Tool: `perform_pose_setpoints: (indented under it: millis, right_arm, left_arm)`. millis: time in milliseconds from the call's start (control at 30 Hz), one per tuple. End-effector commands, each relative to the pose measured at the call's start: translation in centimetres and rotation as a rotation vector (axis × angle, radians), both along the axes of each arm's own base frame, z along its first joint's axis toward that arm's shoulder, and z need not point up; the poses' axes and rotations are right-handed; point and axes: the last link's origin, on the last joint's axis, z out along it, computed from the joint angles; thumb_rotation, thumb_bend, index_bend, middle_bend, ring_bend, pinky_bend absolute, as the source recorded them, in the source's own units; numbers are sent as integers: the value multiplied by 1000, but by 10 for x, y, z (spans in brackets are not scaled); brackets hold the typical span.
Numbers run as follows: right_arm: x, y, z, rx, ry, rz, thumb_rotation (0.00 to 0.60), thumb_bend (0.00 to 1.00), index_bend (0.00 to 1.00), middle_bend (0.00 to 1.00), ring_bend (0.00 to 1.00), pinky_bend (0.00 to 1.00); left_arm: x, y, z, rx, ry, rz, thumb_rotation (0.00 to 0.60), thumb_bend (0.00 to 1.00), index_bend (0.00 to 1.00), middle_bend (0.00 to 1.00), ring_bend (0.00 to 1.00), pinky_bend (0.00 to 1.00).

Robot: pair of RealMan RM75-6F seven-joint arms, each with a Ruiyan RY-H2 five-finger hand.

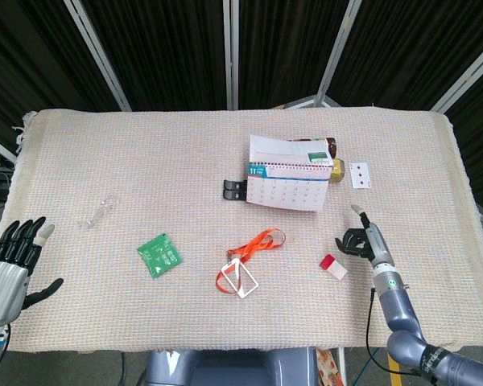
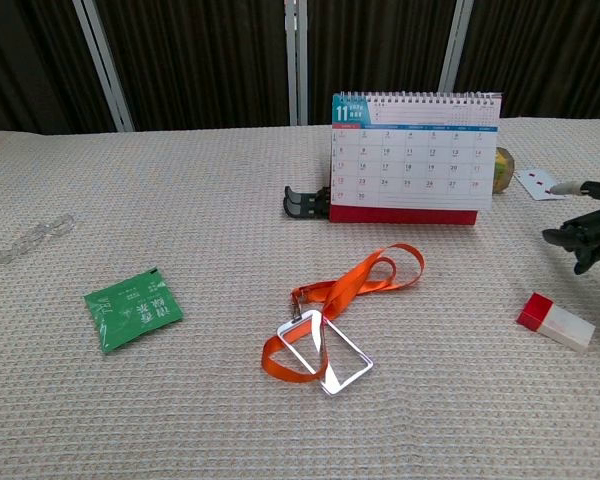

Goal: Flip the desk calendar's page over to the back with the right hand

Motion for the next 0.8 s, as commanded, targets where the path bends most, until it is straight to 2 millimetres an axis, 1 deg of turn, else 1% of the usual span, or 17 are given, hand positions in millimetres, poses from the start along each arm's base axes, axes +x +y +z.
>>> perform_pose_setpoints:
  millis: [33, 167, 400, 700, 800]
  right_arm:
    - [4, -7, -11, 23, -18, 2, 600, 293, 86, 684, 664, 526]
    - [8, -10, -20, 34, -26, 6, 600, 296, 98, 685, 664, 526]
    - [14, -13, -29, 44, -39, 20, 600, 309, 128, 684, 664, 526]
    - [32, -21, -40, 52, -61, 58, 600, 319, 138, 684, 664, 526]
    - [37, -21, -44, 57, -74, 69, 600, 326, 166, 684, 664, 526]
  left_arm:
    - [0, 1, 0, 0, -2, 2, 600, 67, 0, 0, 0, 0]
    - [-1, 1, 1, -2, -5, 4, 600, 68, 0, 0, 0, 0]
    - [-1, 1, 1, -5, -6, 1, 600, 68, 0, 0, 0, 0]
    - [0, 0, 0, -11, -6, -4, 600, 67, 0, 0, 0, 0]
    - [0, 0, 0, -12, -8, -3, 600, 68, 0, 0, 0, 0]
